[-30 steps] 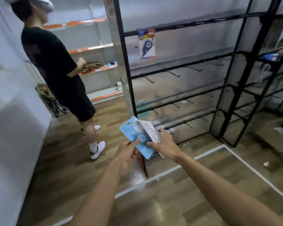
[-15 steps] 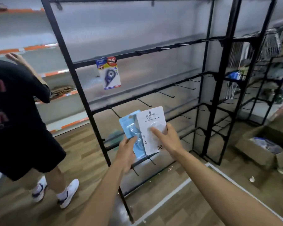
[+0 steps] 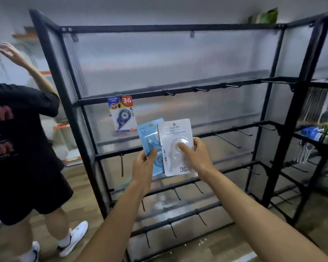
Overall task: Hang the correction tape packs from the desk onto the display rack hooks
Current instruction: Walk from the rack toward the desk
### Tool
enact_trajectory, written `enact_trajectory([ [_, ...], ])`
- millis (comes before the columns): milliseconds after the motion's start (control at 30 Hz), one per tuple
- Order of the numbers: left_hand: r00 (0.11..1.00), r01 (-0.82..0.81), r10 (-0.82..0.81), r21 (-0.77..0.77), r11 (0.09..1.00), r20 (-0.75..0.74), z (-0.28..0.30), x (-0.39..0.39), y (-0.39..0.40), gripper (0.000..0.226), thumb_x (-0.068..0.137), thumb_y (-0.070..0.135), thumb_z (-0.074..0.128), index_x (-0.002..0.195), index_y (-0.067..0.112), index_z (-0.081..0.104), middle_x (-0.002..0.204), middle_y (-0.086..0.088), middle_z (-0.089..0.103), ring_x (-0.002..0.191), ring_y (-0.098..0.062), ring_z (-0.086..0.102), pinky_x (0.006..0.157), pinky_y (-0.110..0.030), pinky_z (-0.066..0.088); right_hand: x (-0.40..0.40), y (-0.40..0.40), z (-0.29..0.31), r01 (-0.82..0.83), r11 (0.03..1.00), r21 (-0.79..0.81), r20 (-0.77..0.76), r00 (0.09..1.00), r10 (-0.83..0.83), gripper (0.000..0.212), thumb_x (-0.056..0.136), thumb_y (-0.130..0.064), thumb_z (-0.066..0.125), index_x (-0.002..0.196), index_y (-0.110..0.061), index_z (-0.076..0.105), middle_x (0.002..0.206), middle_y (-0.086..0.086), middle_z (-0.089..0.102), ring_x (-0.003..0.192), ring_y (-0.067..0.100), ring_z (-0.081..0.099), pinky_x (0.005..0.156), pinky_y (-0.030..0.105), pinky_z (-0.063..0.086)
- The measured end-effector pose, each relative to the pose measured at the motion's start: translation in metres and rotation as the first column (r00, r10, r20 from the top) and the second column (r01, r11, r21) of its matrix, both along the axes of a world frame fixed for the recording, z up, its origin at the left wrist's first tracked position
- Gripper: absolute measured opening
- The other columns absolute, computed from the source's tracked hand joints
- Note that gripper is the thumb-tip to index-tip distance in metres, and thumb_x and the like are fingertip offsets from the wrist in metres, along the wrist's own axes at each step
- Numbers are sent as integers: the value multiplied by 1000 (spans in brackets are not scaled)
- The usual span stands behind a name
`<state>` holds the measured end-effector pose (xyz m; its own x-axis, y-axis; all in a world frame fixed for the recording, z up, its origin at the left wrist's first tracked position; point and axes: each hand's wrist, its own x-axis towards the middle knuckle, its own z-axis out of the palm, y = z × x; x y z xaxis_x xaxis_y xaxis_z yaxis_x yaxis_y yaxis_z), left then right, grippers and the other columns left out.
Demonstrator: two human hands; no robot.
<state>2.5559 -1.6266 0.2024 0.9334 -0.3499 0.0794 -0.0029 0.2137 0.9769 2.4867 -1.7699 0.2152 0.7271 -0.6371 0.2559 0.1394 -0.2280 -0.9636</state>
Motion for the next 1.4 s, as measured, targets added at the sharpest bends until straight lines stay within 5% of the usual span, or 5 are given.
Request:
enact_trajectory([
  [133, 998, -19, 20, -27, 999, 60, 15, 24, -15, 9, 94, 19, 58, 95, 14, 65, 86, -5, 71, 74, -22, 67, 71, -42, 55, 26, -16, 15, -40, 998, 39, 45, 998, 39, 14, 84, -27, 68, 93, -25, 57, 93, -3, 68, 81, 16, 67, 72, 38, 58],
  [367, 996, -38, 42, -53, 998, 76, 28, 76, -43, 9, 95, 19, 56, 100, 15, 63, 103, -13, 69, 95, -32, 63, 91, -53, 51, 71, -44, 46, 28, 999, -17, 88, 996, -27, 20, 88, -30, 65, 103, -19, 57, 96, 0, 67, 83, 16, 66, 71, 36, 58],
  [533, 990, -67, 71, -35, 997, 123, 20, 103, -52, 11, 95, 20, 56, 102, 15, 64, 99, -7, 72, 84, -19, 68, 69, -28, 56, 100, -58, 57, 64, 998, -29, 118, 991, -60, 24, 87, -30, 65, 105, -16, 59, 94, -1, 67, 81, 14, 67, 63, 28, 55],
  [867, 988, -105, 106, -16, 994, 109, 4, 121, -61, 13, 96, 22, 56, 104, 14, 63, 96, -4, 71, 81, -13, 69, 58, -17, 53, 122, -79, 46, 77, 997, -17, 195, 978, -72, 11, 86, -30, 67, 94, -26, 61, 85, -9, 68, 68, 4, 66, 51, 14, 48],
  [1400, 951, -299, 295, 33, 954, 92, -14, 121, -84, 8, 94, 22, 58, 99, 20, 65, 90, 1, 73, 75, -10, 70, 56, -18, 52, 178, -111, 48, -57, 995, -87, 23, 998, 59, 26, 89, -36, 63, 101, -16, 51, 95, 1, 62, 86, 18, 63, 76, 37, 55],
])
